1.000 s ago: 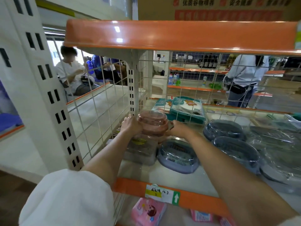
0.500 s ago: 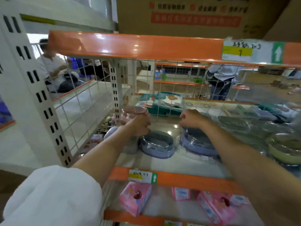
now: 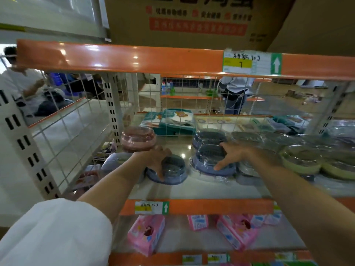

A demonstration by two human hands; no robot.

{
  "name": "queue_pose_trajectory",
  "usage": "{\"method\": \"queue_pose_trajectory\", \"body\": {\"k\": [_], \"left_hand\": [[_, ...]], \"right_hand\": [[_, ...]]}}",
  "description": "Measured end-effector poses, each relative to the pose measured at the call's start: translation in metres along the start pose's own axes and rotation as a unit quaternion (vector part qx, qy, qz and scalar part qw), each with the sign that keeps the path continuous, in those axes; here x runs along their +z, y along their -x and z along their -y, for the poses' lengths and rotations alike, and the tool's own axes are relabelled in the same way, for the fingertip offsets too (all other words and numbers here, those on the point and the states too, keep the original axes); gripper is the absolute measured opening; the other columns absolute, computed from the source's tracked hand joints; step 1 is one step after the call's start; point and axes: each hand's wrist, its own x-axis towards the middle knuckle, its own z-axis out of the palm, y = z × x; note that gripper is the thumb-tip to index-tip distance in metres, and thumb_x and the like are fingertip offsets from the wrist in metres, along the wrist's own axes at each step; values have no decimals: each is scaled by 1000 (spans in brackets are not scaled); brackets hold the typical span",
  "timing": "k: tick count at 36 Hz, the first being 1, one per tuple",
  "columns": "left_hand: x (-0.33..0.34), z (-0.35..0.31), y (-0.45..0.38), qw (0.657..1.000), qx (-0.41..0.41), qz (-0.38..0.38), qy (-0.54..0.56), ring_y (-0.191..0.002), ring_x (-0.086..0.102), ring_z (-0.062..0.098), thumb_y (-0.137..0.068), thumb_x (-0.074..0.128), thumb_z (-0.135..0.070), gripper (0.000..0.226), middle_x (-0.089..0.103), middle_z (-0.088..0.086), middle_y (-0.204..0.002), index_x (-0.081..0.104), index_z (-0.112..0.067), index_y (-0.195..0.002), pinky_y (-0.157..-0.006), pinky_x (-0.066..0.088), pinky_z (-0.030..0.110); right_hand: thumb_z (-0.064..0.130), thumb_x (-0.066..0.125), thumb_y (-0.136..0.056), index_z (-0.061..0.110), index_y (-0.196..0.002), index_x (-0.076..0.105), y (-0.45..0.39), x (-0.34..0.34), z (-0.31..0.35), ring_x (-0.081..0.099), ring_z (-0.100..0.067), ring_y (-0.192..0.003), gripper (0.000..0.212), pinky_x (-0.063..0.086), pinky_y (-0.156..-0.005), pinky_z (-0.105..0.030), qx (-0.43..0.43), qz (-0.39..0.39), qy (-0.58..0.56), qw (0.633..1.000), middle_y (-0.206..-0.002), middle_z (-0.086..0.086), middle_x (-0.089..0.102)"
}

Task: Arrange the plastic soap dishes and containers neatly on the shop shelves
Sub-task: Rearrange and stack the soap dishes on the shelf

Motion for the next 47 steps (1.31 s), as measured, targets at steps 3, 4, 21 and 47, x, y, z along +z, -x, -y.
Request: {"method": "queue_pose_trajectory", "body": {"k": [3, 4, 21, 47], "left_hand": [[5, 2, -2, 1000, -1, -20, 17, -130, 34, 29, -69, 84, -26, 95, 33, 11, -141, 28, -19, -145, -106, 36, 37], [6, 3, -3, 999, -4, -26, 25, -130, 34, 29, -70, 83, -27, 94, 33, 11, -141, 28, -18, -146, -106, 35, 37], [23, -22, -42, 978, -101, -174, 52, -132, 31, 35, -84, 66, -46, 76, 31, 16, -141, 33, -9, -142, -109, 34, 45], [0, 38, -34, 967, -104, -228, 39, -109, 60, 27, -96, 45, -17, 26, 64, 10, -117, 63, -8, -112, -93, 50, 36]], "right_hand": [[57, 79, -65, 13, -153, 11, -3, 7, -1, 21, -31, -142, 119, 26, -115, -44, 3, -19, 26, 999, -158, -11, 16], [57, 79, -65, 12, -152, 14, -3, 7, -1, 23, -31, -141, 117, 27, -114, -43, 5, -26, 26, 999, -157, -11, 19], [64, 76, -65, 12, -136, 40, -11, -3, -1, 37, -29, -125, 94, 38, -102, -38, -7, -133, -7, 991, -136, -11, 36], [72, 64, -71, 9, -143, 31, -72, -13, 99, 25, -35, -131, 101, 33, -106, -44, -106, -181, 87, 974, -142, -14, 26]]}}
